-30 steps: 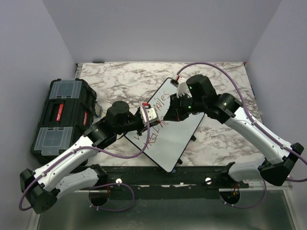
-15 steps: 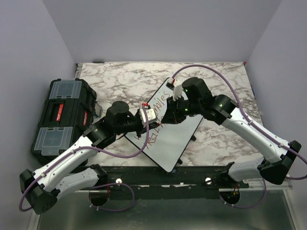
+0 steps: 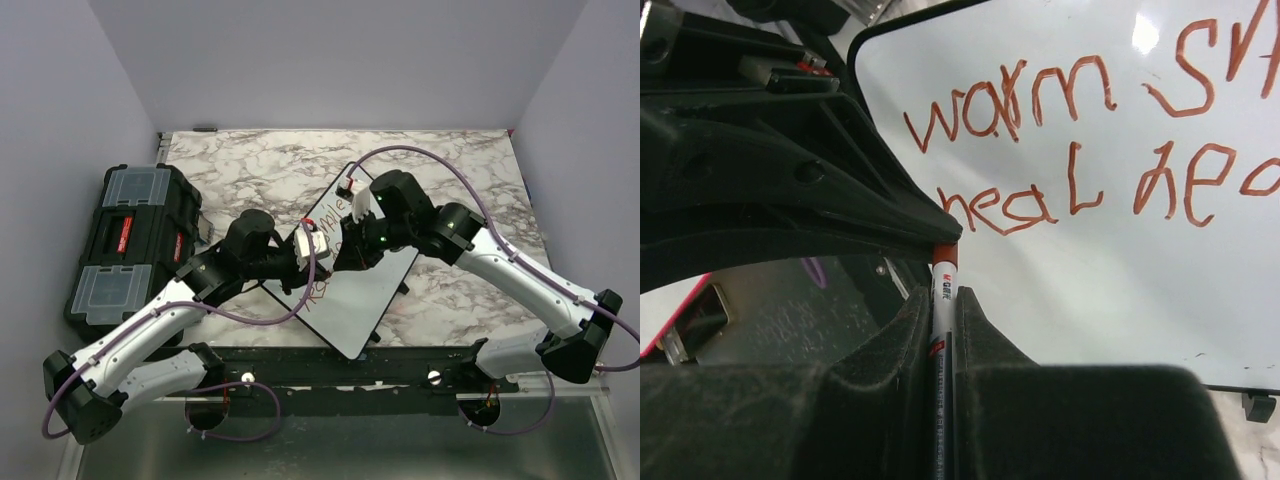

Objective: Write a sentence on the whiteboard
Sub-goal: Insert the whiteboard marker without the cap into the pen cap, then put down the whiteboard marker at the center of the board.

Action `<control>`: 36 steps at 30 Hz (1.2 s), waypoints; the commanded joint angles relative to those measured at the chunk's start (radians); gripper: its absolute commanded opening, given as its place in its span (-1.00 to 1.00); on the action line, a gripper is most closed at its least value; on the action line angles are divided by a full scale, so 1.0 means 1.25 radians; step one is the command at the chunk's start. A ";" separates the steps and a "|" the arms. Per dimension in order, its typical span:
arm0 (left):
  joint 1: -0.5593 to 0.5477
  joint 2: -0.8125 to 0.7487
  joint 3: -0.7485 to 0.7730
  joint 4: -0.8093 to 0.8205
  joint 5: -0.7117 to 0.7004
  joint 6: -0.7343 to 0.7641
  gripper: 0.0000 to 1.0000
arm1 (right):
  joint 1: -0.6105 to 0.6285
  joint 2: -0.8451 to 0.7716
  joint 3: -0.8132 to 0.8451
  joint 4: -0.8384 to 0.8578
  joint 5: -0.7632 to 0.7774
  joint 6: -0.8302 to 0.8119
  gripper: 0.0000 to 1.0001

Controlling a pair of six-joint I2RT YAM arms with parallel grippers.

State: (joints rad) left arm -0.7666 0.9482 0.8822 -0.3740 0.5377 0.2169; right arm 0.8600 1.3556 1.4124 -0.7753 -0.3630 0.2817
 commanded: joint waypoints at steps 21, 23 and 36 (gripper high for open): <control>-0.016 0.010 0.209 0.036 0.099 0.021 -0.65 | 0.054 -0.118 -0.132 0.093 0.154 -0.014 -0.99; -0.015 -0.003 0.206 0.017 0.082 0.028 -0.49 | 0.054 -0.142 -0.140 0.087 0.194 -0.002 -0.99; -0.015 -0.116 0.138 0.022 -0.065 -0.041 0.66 | 0.053 -0.257 -0.198 0.089 0.573 0.128 -0.99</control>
State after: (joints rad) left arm -0.7811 0.8474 1.0954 -0.3809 0.5606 0.2188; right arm 0.9230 1.0805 1.1839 -0.6640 0.1032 0.3672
